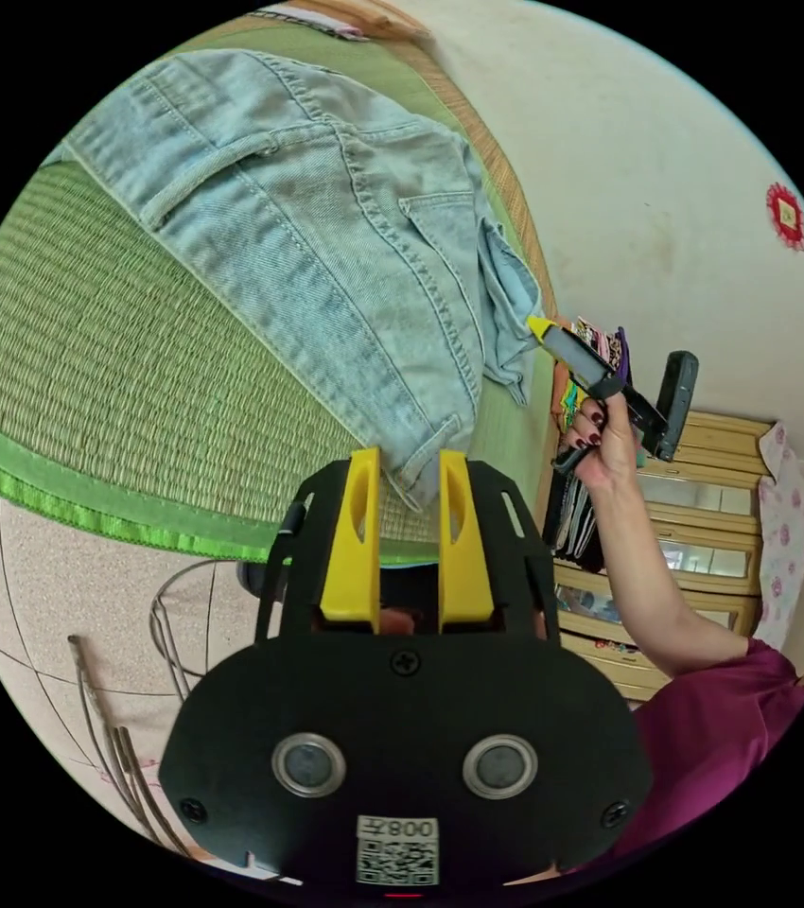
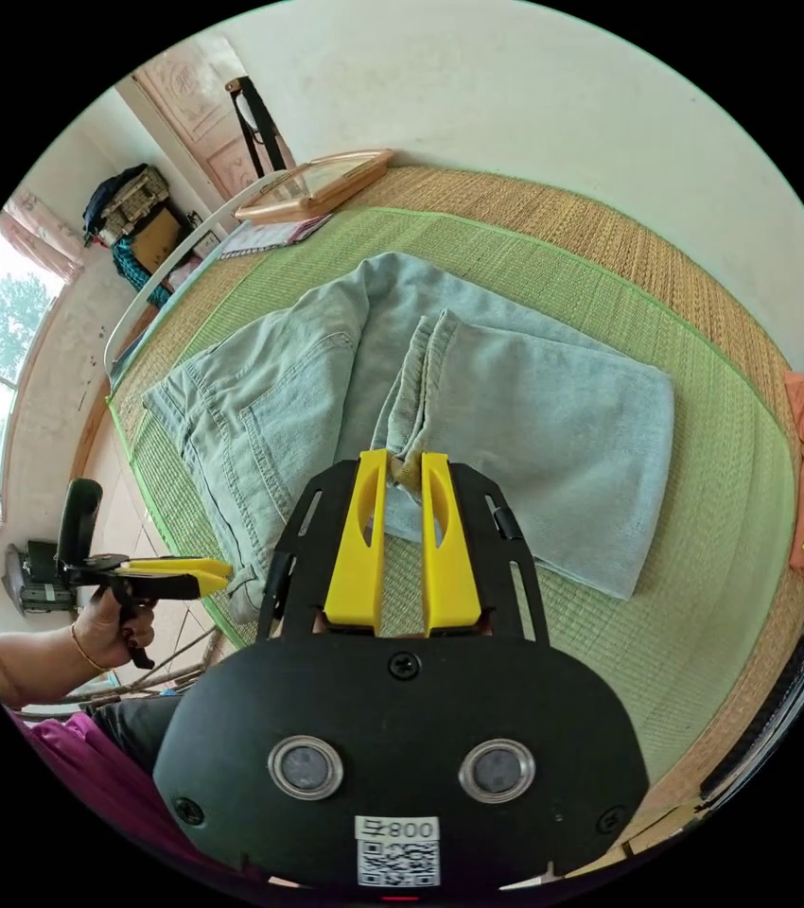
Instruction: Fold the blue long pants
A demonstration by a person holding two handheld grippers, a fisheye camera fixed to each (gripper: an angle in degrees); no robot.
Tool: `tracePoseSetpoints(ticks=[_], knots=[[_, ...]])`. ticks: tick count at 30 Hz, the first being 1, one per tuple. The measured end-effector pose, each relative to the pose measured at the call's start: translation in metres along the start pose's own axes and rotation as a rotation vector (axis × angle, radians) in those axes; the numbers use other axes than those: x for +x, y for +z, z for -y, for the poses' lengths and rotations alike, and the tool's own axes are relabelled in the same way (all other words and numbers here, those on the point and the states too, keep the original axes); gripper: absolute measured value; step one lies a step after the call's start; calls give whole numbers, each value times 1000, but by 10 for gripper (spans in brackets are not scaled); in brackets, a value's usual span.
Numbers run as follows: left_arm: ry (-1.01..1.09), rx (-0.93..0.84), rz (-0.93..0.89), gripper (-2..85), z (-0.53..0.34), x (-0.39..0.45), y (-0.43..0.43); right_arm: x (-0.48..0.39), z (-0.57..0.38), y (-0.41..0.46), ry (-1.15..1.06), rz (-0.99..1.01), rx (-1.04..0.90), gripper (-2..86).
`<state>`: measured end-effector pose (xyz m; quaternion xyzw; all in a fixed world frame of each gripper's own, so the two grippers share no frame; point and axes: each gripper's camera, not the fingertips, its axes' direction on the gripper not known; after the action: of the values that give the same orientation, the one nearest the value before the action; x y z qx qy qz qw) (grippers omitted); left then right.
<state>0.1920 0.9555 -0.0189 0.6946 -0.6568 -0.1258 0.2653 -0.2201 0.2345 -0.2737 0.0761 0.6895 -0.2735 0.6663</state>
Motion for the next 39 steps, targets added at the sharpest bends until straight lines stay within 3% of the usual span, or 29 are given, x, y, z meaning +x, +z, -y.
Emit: tracePoseSetpoints(ticks=[4, 11, 14, 23, 32, 37, 39], knots=[[-57, -23, -97, 13, 5, -12, 17, 30, -26, -46, 63, 24, 69, 66], [91, 119, -231, 4, 3, 6, -26, 96, -90, -154, 215, 71, 253, 64], [144, 152, -207, 11, 3, 13, -44, 123, -124, -202, 281, 81, 329, 63], [-6, -103, -60, 83, -31, -18, 44, 154, -208, -269, 386, 57, 402, 63], [-133, -30, -297, 41, -35, -39, 62, 177, -253, -269, 406, 98, 384, 64], [-24, 78, -473, 34, -45, -21, 13, 203, -289, -299, 416, 146, 454, 63], [51, 218, -552, 33, -45, -8, -42, 217, -309, -320, 430, 162, 498, 63]])
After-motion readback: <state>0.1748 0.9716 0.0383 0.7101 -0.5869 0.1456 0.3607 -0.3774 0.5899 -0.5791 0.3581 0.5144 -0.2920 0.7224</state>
